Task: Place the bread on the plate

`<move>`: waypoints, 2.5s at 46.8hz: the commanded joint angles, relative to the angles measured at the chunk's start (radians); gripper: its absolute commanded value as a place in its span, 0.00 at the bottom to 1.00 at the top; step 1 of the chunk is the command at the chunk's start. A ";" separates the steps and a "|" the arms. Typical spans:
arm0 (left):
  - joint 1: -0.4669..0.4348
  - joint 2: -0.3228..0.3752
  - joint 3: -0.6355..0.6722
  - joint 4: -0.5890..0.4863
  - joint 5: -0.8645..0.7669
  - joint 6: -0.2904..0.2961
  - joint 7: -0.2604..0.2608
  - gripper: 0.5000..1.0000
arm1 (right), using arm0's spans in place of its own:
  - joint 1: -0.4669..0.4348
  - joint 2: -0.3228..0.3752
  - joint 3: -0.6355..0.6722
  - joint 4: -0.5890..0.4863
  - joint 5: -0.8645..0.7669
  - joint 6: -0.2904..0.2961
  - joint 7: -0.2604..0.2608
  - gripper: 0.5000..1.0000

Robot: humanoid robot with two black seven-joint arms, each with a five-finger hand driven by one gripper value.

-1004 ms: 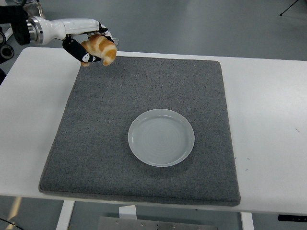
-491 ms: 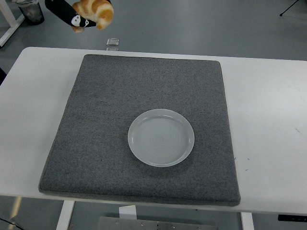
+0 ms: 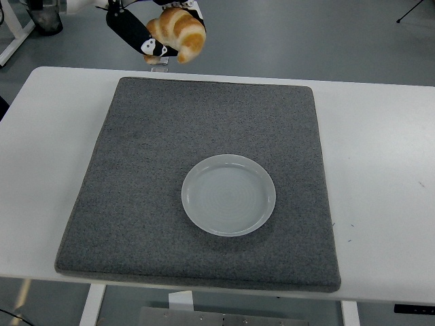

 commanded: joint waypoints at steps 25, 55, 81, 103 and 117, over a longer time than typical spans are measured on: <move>0.074 -0.241 0.024 -0.041 0.030 -0.031 0.004 0.00 | 0.000 0.000 0.000 0.000 0.000 -0.001 0.000 0.90; 0.155 -0.270 0.166 -0.066 0.278 -0.031 0.010 0.00 | 0.000 0.000 0.001 0.000 0.000 -0.001 0.000 0.90; 0.232 -0.331 0.172 -0.020 0.453 -0.022 0.016 0.00 | 0.000 0.000 0.000 0.000 0.000 -0.001 0.000 0.90; 0.253 -0.389 0.173 0.043 0.485 -0.022 0.024 0.00 | 0.000 0.000 0.000 0.000 0.000 -0.001 0.000 0.90; 0.256 -0.389 0.173 0.057 0.492 -0.022 0.025 0.00 | 0.000 0.000 0.000 0.000 0.000 0.001 0.000 0.90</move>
